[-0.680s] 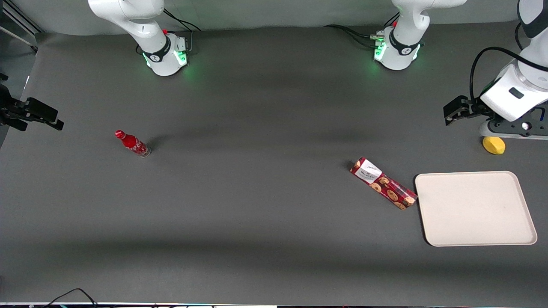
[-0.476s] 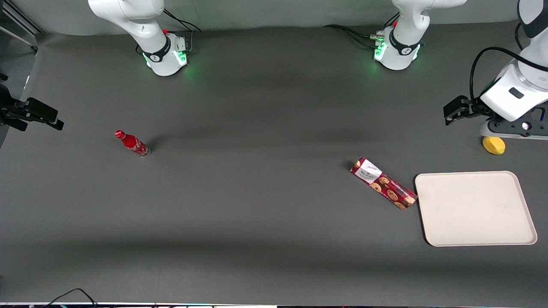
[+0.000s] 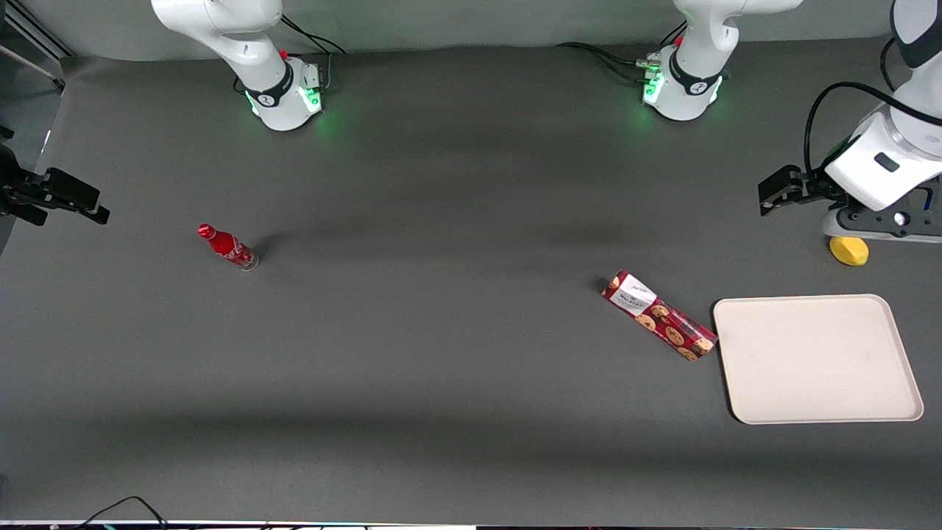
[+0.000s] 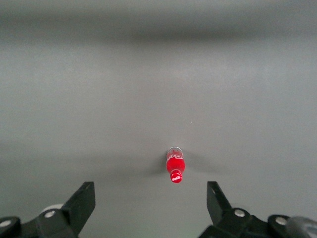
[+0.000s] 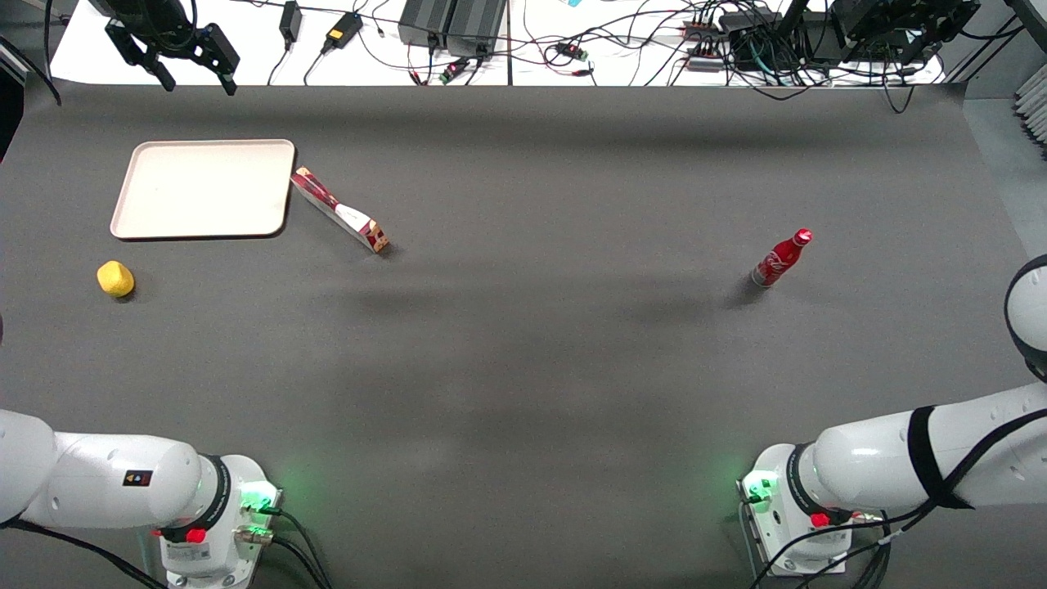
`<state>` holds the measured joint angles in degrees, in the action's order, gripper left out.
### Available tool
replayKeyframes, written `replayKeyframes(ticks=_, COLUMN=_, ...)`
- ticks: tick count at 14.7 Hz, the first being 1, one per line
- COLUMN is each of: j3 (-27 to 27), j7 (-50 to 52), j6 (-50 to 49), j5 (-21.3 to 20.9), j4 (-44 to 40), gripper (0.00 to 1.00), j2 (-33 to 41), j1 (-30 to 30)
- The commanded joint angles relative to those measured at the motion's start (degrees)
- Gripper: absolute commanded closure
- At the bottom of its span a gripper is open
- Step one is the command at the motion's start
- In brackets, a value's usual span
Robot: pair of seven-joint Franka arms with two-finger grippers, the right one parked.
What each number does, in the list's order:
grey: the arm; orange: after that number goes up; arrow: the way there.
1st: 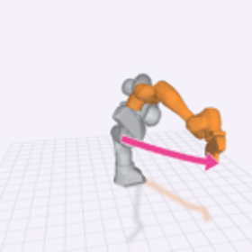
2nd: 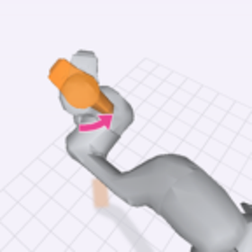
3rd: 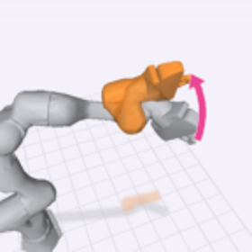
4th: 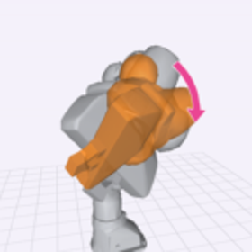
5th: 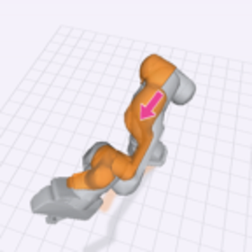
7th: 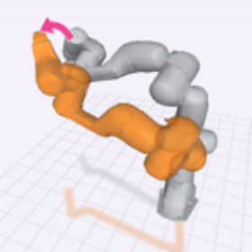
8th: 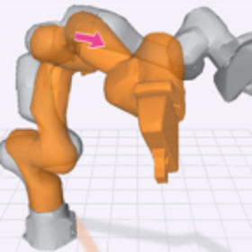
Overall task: Place red cookie box on tray
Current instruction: 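Move the left gripper from rest toward the red plaid cookie box, then lower the open left gripper over the cookie box and close on it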
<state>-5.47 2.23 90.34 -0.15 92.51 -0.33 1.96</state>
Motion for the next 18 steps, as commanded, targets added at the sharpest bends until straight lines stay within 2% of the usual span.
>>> replayKeyframes(ticks=1, j3=0.2, j7=7.2, j6=-1.1, j5=0.9, j4=0.2, gripper=0.00, j2=0.2, j1=0.6)
replayKeyframes(ticks=4, j3=-1.3, j7=25.4, j6=-1.4, j5=0.8, j4=0.5, gripper=0.00, j2=-1.1, j1=2.0)
replayKeyframes(ticks=6, j3=-2.1, j7=41.6, j6=-1.6, j5=0.8, j4=0.7, gripper=0.00, j2=-3.6, j1=3.2)
replayKeyframes(ticks=8, j3=-2.1, j7=50.9, j6=0.1, j5=1.4, j4=0.7, gripper=0.00, j2=-6.5, j1=3.8)
replayKeyframes(ticks=12, j3=-2.0, j7=58.4, j6=9.2, j5=3.7, j4=0.9, gripper=0.00, j2=-12.9, j1=3.1)
replayKeyframes(ticks=18, j3=-1.4, j7=58.1, j6=20.9, j5=3.2, j4=0.9, gripper=0.00, j2=-21.9, j1=1.7)
